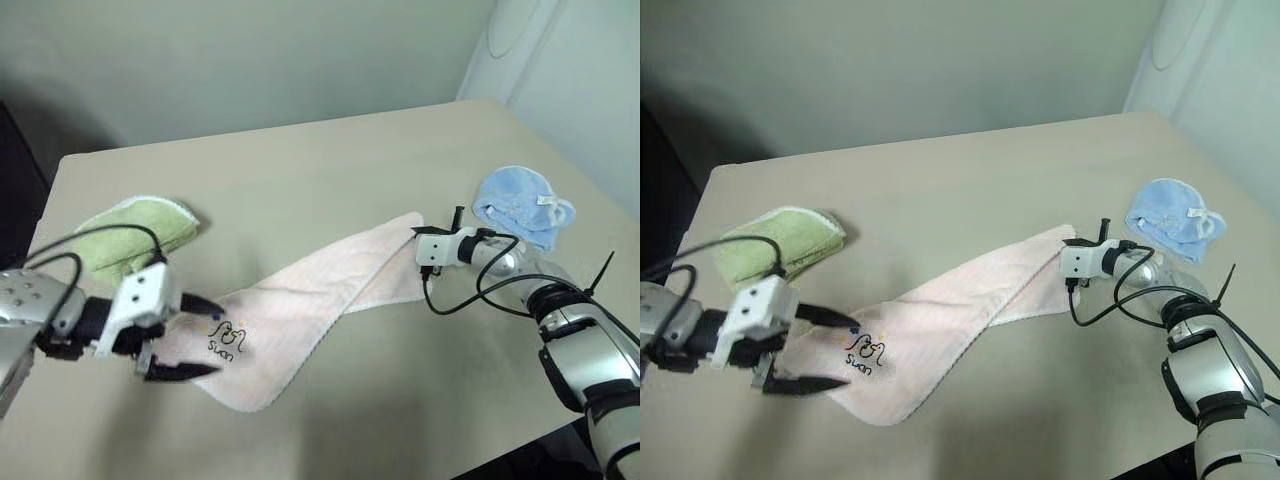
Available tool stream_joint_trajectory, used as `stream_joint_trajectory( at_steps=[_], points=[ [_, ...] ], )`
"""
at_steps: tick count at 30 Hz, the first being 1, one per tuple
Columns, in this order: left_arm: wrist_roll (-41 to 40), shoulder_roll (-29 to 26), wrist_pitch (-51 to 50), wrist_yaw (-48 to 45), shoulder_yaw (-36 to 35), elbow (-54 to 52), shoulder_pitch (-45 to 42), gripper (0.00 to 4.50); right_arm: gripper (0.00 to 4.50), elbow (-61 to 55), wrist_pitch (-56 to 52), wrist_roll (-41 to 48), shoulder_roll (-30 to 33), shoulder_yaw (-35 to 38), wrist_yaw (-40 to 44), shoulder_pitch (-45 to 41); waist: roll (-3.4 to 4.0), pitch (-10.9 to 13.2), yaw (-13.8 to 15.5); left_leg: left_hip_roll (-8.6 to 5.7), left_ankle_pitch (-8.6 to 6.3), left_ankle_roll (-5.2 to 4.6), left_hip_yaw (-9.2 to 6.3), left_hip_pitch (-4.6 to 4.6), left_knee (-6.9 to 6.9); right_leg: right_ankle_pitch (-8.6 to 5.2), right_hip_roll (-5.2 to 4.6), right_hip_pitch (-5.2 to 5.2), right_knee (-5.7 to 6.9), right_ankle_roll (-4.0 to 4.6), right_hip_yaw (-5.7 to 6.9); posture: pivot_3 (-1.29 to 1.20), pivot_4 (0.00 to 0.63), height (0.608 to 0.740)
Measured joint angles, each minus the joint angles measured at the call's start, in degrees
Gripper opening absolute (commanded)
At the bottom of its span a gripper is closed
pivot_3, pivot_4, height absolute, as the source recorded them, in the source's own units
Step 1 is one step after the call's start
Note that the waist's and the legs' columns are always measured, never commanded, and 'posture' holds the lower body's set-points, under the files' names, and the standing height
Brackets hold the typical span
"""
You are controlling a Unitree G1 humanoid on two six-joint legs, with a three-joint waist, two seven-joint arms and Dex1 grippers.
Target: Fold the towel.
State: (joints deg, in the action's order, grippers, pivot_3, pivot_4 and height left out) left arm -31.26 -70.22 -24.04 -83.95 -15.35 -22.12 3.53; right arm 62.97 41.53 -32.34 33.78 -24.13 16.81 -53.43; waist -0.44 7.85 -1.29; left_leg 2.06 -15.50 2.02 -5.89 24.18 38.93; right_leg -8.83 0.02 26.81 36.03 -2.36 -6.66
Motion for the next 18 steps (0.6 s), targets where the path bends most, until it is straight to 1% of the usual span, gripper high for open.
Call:
stream_joint_trajectory(
  at_steps=[5,8,9,14,18],
  points=[
    [0.35,-1.22,2.86,-3.49,4.96,-3.90,0.05,4.50,0.03,-0.41,-1.95,1.32,-1.15,0.80,0.88,0.05,0.03,-0.02,-0.04,0.05,0.00,0.00,-0.08,-0.12,0.00,0.04,0.01,-0.03,0.09,0.16,0.14,0.00,0.150,0.738],
    [2.45,-1.16,5.20,-3.84,10.00,-3.70,-2.72,4.50,0.03,0.07,-3.27,1.82,-2.48,0.99,0.87,-0.07,0.04,-0.02,-0.03,0.05,0.00,0.00,-0.10,-0.12,0.00,0.03,0.01,-0.02,0.10,0.17,0.19,0.00,0.150,0.738],
    [3.84,-0.96,6.24,-4.21,12.60,-2.97,-4.85,4.50,0.03,0.81,-3.74,1.87,-2.69,1.11,0.78,-0.41,0.06,-0.03,-0.02,0.05,0.00,0.00,-0.10,-0.12,0.00,0.03,0.00,-0.03,0.08,0.18,0.20,0.00,0.150,0.738],
    [12.20,0.12,13.83,-4.63,24.35,6.27,-13.55,4.50,0.03,3.85,-5.98,1.85,-4.49,1.29,-0.60,-2.56,0.10,-0.03,-0.12,0.06,0.00,0.00,-0.10,-0.11,-0.01,0.04,0.00,0.02,0.07,0.22,0.23,0.00,0.150,0.738],
    [16.19,2.43,18.83,-4.70,30.32,13.40,-19.25,4.50,0.03,5.33,-6.93,1.65,-5.19,1.27,-2.51,-3.60,0.11,-0.03,-0.11,0.06,0.00,0.00,-0.09,-0.09,-0.03,0.05,-0.01,0.03,0.03,0.21,0.24,0.00,0.150,0.738]
  ],
)
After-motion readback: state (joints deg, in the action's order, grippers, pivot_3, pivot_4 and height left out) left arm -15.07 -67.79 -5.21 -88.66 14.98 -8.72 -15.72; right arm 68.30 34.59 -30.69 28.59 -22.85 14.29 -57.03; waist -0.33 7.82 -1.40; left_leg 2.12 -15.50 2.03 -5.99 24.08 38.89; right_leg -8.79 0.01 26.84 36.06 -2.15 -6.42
